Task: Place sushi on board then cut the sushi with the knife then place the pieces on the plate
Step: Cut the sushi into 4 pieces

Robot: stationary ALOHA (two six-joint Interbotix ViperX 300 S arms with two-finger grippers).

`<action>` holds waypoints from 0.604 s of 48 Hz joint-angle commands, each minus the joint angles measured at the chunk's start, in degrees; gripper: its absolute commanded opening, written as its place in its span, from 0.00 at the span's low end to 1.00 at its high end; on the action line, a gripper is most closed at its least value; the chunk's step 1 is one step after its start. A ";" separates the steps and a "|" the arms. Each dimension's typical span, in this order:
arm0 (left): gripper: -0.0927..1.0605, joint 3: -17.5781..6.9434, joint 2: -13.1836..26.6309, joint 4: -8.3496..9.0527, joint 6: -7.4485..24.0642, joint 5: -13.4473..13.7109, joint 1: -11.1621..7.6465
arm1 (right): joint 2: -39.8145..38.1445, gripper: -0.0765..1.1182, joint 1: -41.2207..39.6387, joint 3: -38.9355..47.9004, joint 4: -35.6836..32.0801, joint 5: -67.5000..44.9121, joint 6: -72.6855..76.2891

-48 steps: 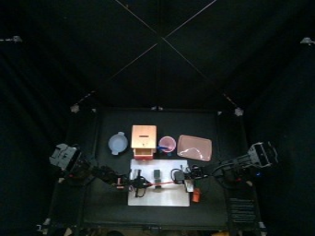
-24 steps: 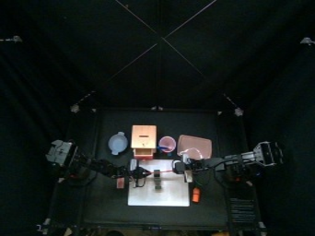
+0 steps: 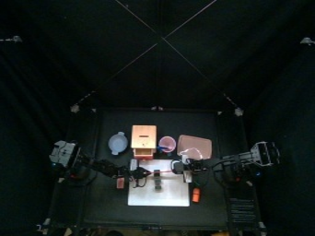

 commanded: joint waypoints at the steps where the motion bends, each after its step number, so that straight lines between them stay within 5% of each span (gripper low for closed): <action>1: 0.41 -0.79 -0.53 0.09 0.09 -0.26 0.44 | -0.44 0.36 0.09 -0.62 0.18 -0.44 -0.09; 29: 0.41 -0.70 -0.97 0.00 -0.35 -0.26 -0.97 | -0.09 0.36 0.35 -0.53 2.29 -0.44 0.00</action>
